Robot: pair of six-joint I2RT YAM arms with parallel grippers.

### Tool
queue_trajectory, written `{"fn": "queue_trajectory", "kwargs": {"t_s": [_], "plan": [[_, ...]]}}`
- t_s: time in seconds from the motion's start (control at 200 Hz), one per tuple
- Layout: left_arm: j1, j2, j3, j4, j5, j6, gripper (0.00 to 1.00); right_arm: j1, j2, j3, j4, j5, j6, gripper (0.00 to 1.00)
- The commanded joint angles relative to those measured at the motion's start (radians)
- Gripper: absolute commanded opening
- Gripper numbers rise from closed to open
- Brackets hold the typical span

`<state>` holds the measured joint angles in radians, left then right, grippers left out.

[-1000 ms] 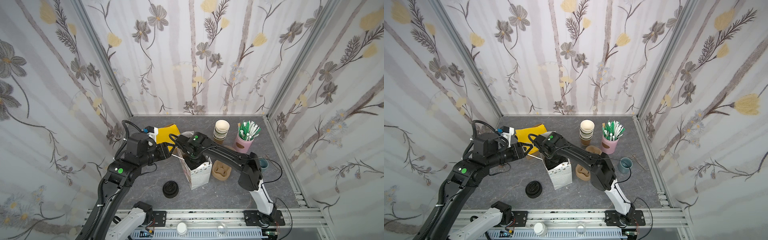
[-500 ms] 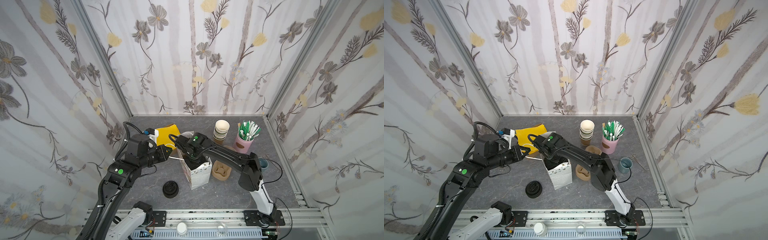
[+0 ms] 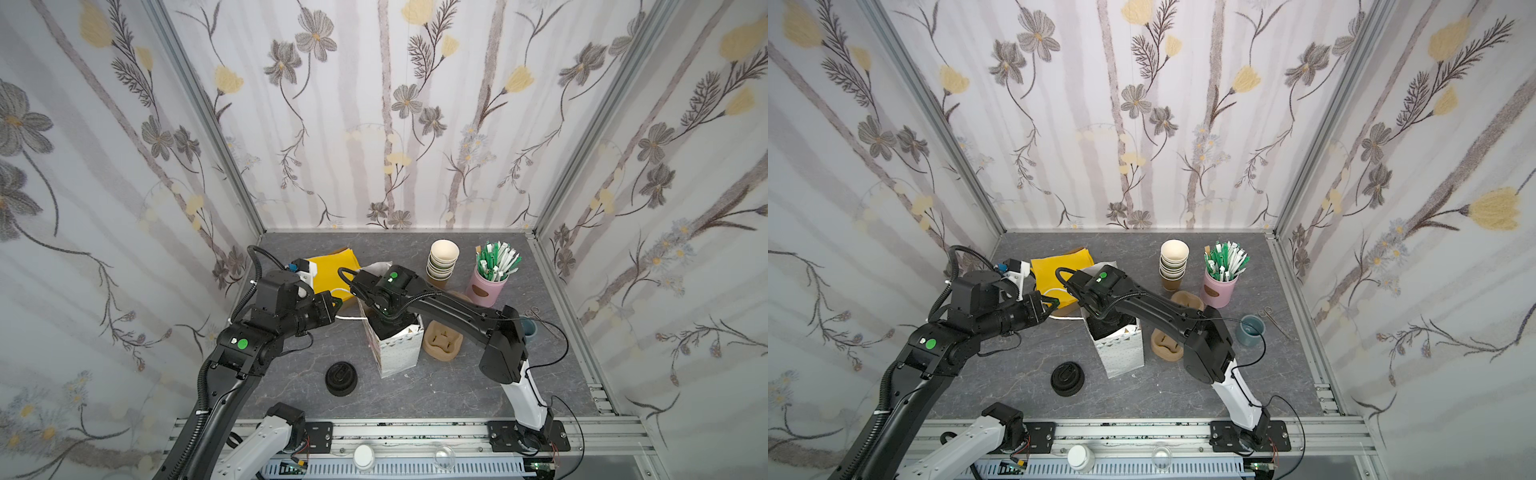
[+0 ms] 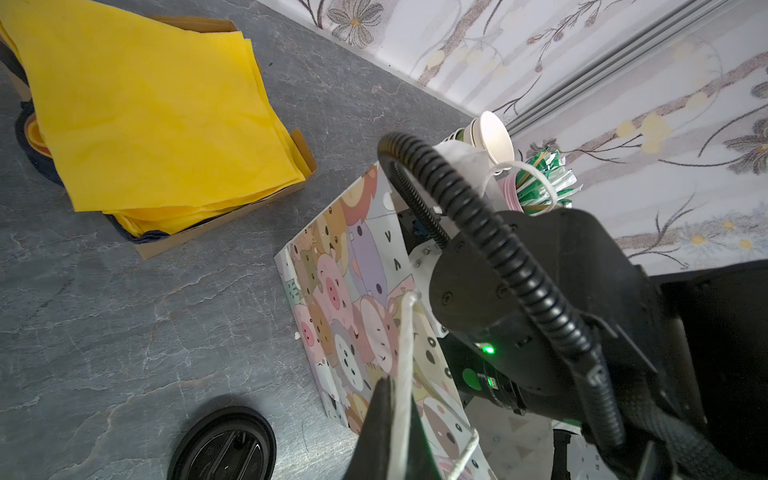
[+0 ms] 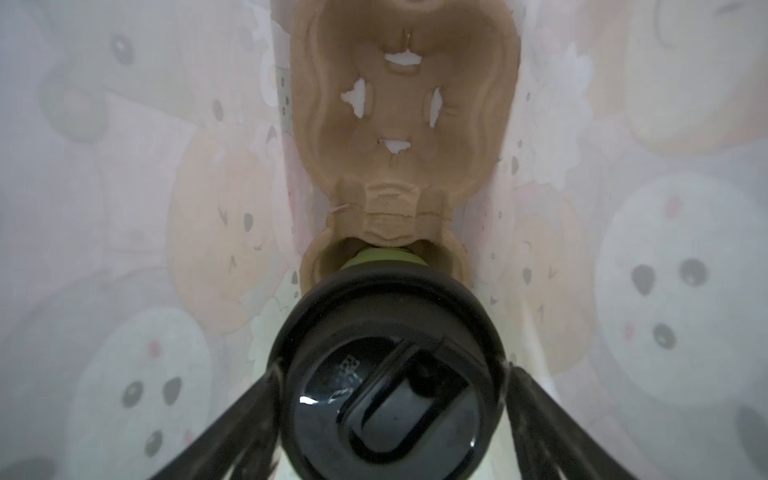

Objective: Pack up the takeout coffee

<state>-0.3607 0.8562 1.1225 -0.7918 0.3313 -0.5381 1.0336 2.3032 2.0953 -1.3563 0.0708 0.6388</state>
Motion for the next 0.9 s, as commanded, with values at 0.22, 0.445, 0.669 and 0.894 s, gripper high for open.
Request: {"fn": "queue_trajectory", "kwargs": {"t_s": [0.22, 0.445, 0.669, 0.894], "plan": [[0.001, -0.001, -0.003, -0.007, -0.027, 0.0, 0.0, 0.007, -0.041, 0.014, 0.007, 0.03, 0.044, 0.91], [0.0, -0.007, -0.006, -0.015, -0.042, -0.003, 0.0, 0.006, -0.06, 0.029, 0.012, 0.05, 0.069, 0.93], [0.0, -0.003, -0.01, -0.017, -0.051, -0.002, 0.0, 0.005, -0.095, 0.042, 0.045, 0.063, 0.093, 0.95], [0.0, -0.005, -0.017, -0.017, -0.051, -0.005, 0.0, 0.004, -0.119, 0.045, 0.096, 0.076, 0.114, 0.95]]}}
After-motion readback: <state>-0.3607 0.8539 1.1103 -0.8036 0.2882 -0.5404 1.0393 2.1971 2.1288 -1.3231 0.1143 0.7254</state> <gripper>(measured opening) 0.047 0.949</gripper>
